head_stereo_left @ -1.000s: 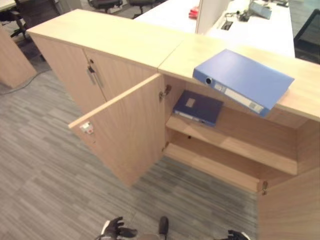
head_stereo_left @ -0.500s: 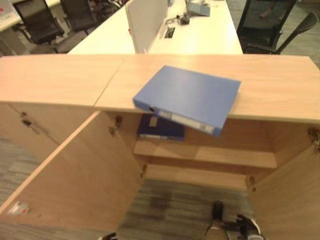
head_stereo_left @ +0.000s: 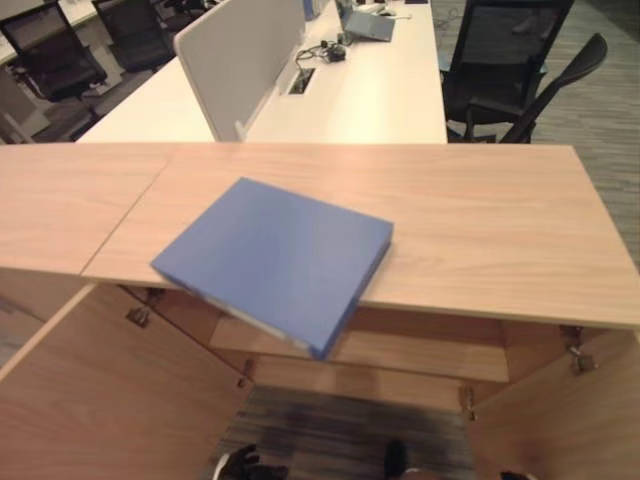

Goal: Put the empty folder in the office cabinet

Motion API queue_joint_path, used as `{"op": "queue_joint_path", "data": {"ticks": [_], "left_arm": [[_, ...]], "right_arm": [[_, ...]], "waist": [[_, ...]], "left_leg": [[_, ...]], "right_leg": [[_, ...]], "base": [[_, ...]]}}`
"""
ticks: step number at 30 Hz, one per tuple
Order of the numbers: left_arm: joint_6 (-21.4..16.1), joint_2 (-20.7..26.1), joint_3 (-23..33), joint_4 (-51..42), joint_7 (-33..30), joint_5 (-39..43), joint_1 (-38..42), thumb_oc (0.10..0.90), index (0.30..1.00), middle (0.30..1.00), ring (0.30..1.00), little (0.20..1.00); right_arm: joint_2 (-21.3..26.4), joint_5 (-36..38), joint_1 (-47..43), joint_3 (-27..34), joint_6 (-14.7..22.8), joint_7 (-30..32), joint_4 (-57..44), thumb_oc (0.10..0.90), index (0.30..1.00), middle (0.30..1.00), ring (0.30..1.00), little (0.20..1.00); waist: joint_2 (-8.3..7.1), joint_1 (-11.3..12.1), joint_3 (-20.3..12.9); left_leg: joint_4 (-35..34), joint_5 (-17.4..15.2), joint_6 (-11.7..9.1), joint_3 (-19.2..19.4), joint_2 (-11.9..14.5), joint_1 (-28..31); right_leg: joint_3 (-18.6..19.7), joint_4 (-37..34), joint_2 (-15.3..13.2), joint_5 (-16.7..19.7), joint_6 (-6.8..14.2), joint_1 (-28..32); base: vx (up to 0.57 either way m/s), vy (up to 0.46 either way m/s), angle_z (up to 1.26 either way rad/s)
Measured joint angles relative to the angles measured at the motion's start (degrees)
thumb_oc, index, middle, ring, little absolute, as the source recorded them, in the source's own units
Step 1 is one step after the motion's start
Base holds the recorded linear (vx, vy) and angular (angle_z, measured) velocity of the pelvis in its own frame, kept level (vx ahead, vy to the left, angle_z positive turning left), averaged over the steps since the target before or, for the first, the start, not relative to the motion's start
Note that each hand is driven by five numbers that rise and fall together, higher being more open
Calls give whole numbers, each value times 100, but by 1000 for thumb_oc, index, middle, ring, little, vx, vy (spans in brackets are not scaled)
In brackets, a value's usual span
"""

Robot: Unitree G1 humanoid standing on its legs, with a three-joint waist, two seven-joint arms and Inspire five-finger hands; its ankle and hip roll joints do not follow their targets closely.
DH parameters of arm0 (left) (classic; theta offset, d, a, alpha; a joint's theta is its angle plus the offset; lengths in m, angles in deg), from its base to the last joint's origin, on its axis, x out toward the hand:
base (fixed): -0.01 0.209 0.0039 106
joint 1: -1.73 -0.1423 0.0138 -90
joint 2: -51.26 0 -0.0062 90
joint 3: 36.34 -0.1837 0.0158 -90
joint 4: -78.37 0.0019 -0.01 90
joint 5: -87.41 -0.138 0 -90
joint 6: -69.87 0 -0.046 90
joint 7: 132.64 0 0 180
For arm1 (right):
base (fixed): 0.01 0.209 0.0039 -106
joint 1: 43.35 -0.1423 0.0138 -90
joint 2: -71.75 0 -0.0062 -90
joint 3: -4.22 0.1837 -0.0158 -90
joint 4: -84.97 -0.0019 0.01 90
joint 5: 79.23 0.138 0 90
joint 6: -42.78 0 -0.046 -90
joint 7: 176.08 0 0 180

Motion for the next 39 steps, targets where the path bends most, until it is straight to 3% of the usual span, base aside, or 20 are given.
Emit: {"op": "queue_joint_path", "data": {"ticks": [2, 4, 5, 7, 9, 11, 12, 14, 15, 22, 27, 29, 33, 34, 35, 36, 38, 39], "left_arm": [[5, -39, -94, -11, 5, 2, 100, 800, 900, 900, 900, 900], [3, -46, -180, 2, 11, 6, 135, 800, 900, 900, 900, 900], [-4, -53, -255, 4, 12, 17, 184, 800, 900, 900, 900, 900], [-11, -74, -281, 8, 13, 23, 250, 800, 900, 900, 900, 900], [5, -62, -323, 9, 13, 16, 313, 800, 900, 900, 900, 900], [13, -76, -327, 25, 20, 6, 261, 800, 900, 900, 900, 900], [18, -48, -323, 17, 15, -3, 251, 800, 900, 900, 900, 900], [23, -10, -320, 12, 14, -16, 281, 800, 900, 900, 900, 900], [44, 14, -318, 15, 14, -35, 245, 800, 900, 900, 900, 900], [45, 383, -252, 13, -19, -56, -13, 800, 900, 900, 900, 900], [45, 561, -228, 51, -75, -57, -112, 800, 900, 900, 900, 900], [46, 630, -192, 106, -74, -63, -74, 800, 900, 900, 900, 900], [39, 638, -186, 144, -67, -120, 161, 800, 900, 900, 900, 900], [23, 628, -170, 111, -73, -180, 179, 800, 900, 900, 900, 900], [-13, 605, -138, 79, -72, -181, 173, 800, 900, 900, 900, 900], [-32, 610, -145, 20, -66, -179, 140, 800, 900, 900, 900, 900], [-16, 690, -65, 43, -79, -176, 58, 800, 900, 900, 900, 900], [19, 702, -60, 82, -90, -173, 3, 800, 900, 900, 900, 900]], "right_arm": [[92, 71, -159, 2, 12, -1, 103, 800, 900, 900, 900, 900], [101, 111, -274, 1, 37, -2, 108, 800, 900, 900, 900, 900], [113, 111, -382, 7, 67, 0, 97, 800, 900, 900, 900, 900], [85, 112, -369, -1, 83, 7, 67, 800, 900, 900, 900, 900], [31, 114, -356, 11, 89, 9, 73, 800, 900, 900, 900, 900], [18, 113, -333, 21, 87, 16, 76, 800, 900, 900, 900, 900], [-37, 112, -246, 16, 89, -4, 79, 800, 900, 900, 900, 900], [-121, 110, -184, 23, 84, -8, 101, 800, 900, 900, 900, 900], [-206, 109, -127, 24, 81, -16, 104, 800, 900, 900, 900, 900], [-577, 98, 9, -3, 46, -162, 68, 800, 900, 900, 900, 900], [-594, 94, 57, -51, 44, -162, 45, 800, 900, 900, 900, 900], [-604, 97, -2, -60, 47, -157, -95, 800, 900, 900, 900, 900], [-644, 101, -169, -99, 47, -145, -60, 800, 900, 900, 900, 900], [-700, 100, -236, -150, 42, -147, -41, 800, 900, 900, 900, 900], [-713, 102, -211, -283, 30, -149, -42, 800, 900, 900, 900, 900], [-717, 90, -178, -305, 27, -147, -43, 800, 900, 900, 900, 900], [-706, 11, -124, -401, 25, -131, -31, 800, 900, 900, 900, 900], [-707, -15, -162, -400, 36, -130, -38, 800, 900, 900, 900, 900]], "waist": [[105, 30, 63], [162, 98, 92], [250, 112, 183], [269, 110, 191], [183, 115, 195], [298, 104, 147], [297, 112, 151], [259, 114, 158], [279, 106, 146], [-65, 126, -25], [-278, 144, -117], [-429, 189, -128], [-498, 209, -110], [-384, 336, -87], [-283, 450, -148], [-190, 564, -196], [-321, 925, -335], [-370, 1010, -353]], "left_leg": [[-848, -119, 16, 40, -74, -112], [-1924, -181, 46, -179, -261, -73], [-2242, 36, 132, -178, -349, -144], [-2124, 255, 158, -338, -440, -203], [-2284, 56, 221, -502, -589, -119], [-2635, 71, 379, -463, -600, 138], [-2892, -19, 519, -458, -640, 304], [-3039, -135, 685, -435, -751, 419], [-3164, -330, 953, -399, -803, 535], [-3189, -530, 1296, -125, -1297, 600], [-3180, -508, 1409, 96, -1419, 583], [-3184, -485, 1476, 255, -1472, 425], [-3121, -448, 1675, 372, -1510, 156], [-3194, -320, 1842, 492, -1369, 130], [-3192, -270, 1834, 527, -1196, 56], [-3168, -247, 1808, 526, -1083, 2], [-3164, -173, 1777, 778, -1020, -96], [-3164, -154, 1748, 850, -1021, -112]], "right_leg": [[5, -1, 70, -45, -47, 14], [49, -5, 135, -77, -1, 31], [51, -4, 219, -93, 15, 97], [75, -3, 238, -142, 51, 186], [153, -2, 114, -163, 159, 222], [205, 21, 124, -114, 257, 246], [222, 20, 49, -83, 445, 262], [249, 45, -28, -33, 506, 273], [279, 46, -76, 1, 614, 294], [607, 48, -558, 101, 896, 185], [758, 190, -687, 205, 1028, -27], [904, 381, -750, 301, 1068, -340], [951, 287, -745, 965, 1138, -615], [824, 698, -675, 477, 1094, -702], [745, 1547, -485, -23, 1022, -837], [674, 2106, -370, -397, 1122, -854], [573, 2779, -440, -1107, 1305, -618], [511, 2622, -516, -1211, 1364, -444]], "base": [[173, 62, -11], [113, 73, -17], [91, 69, -12], [132, 96, -2], [164, 138, -5], [90, 141, -12], [68, 172, -3], [71, 226, -4], [39, 172, -9], [-9, 157, -19], [-114, 112, -23], [-211, 125, -29], [-189, 105, -15], [-136, 13, -17], [-157, -18, -17], [-158, -27, -18], [-141, -51, -51], [-82, -43, -74]]}}
